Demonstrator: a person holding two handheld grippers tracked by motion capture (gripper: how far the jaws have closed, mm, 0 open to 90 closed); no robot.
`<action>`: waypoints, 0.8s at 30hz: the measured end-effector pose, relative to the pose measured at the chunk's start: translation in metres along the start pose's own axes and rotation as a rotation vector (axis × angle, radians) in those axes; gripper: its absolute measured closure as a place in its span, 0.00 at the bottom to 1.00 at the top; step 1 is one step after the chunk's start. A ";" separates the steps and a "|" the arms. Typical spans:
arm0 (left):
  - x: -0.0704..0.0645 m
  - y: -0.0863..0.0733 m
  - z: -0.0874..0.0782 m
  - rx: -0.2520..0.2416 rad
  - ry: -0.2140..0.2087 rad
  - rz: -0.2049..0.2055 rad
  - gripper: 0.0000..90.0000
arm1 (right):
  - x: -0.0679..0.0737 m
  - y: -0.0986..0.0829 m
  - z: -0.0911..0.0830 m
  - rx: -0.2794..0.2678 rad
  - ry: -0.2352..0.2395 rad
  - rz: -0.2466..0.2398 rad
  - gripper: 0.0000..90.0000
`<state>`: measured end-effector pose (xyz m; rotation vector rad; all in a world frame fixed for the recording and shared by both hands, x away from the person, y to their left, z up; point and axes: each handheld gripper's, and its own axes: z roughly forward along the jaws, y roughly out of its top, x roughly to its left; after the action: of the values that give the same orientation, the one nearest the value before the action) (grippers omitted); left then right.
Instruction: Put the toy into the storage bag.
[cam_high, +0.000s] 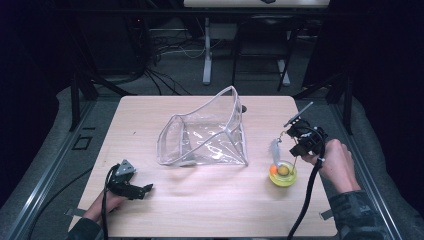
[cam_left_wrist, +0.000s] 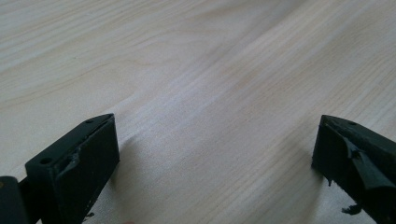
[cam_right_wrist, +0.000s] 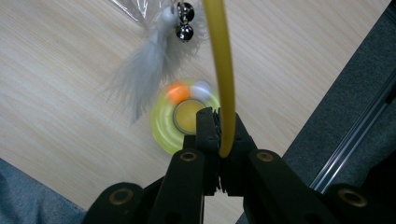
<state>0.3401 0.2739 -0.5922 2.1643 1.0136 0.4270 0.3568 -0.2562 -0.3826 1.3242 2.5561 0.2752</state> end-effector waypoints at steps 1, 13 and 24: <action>0.000 0.000 0.000 0.000 0.000 0.000 0.00 | 0.000 0.002 -0.001 0.008 0.005 -0.002 0.98; 0.000 0.000 0.000 0.000 0.000 0.000 0.00 | 0.002 0.022 -0.004 0.028 0.029 -0.023 0.98; 0.000 0.000 0.000 0.000 0.000 -0.001 0.00 | 0.002 0.039 -0.008 -0.004 0.019 -0.032 0.98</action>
<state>0.3401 0.2739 -0.5922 2.1635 1.0140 0.4265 0.3833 -0.2322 -0.3641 1.2835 2.5883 0.2876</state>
